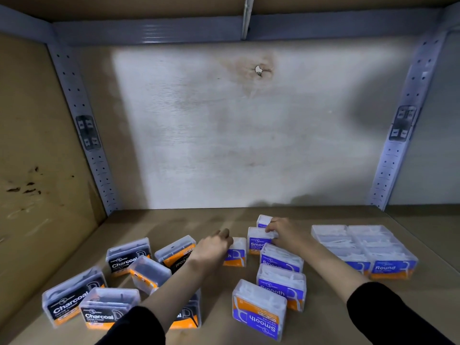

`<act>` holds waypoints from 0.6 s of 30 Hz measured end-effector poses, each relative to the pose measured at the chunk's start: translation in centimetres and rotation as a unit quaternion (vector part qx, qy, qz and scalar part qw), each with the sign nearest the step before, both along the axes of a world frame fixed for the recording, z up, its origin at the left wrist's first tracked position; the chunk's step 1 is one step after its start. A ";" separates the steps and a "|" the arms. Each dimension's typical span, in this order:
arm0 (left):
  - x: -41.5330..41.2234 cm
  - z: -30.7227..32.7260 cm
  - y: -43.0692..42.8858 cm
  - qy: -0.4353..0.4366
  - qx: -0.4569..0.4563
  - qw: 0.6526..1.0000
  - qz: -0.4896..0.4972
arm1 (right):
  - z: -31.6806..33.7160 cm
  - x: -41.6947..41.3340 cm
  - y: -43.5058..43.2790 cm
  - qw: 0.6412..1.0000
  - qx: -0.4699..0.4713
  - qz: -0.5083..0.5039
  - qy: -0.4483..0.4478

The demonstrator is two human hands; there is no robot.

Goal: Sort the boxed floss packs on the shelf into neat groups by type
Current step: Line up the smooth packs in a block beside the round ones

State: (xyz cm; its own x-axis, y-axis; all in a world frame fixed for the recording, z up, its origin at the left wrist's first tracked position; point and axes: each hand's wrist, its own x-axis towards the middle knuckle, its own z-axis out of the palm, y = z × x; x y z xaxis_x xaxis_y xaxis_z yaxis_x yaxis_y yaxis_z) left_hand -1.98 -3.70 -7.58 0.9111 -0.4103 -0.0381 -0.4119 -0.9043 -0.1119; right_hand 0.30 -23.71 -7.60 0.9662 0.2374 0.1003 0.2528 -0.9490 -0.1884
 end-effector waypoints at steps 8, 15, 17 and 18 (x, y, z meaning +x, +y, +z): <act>2.4 -0.5 -0.1 -0.014 -0.010 0.998 0.066 | 0.2 0.4 0.2 1.000 -0.012 0.007 0.008; 3.0 -0.3 -0.3 -0.015 -0.035 0.997 0.065 | 0.7 0.6 1.2 0.999 -0.018 0.024 0.015; 3.1 -0.3 -0.2 -0.015 -0.043 0.997 0.067 | 0.8 0.7 1.5 1.000 -0.013 0.025 0.013; 3.1 -0.3 -0.2 -0.014 -0.047 0.996 0.069 | 0.9 0.6 1.5 1.000 -0.010 0.025 0.014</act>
State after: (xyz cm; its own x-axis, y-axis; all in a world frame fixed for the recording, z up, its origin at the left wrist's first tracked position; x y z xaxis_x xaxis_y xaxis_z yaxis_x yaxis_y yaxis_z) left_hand 1.16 -3.93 -7.86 0.9590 -0.2824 0.0220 -0.2816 -0.9589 -0.0334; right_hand 0.93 -22.17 -6.69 0.9554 0.2873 0.0683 0.2950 -0.9390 -0.1765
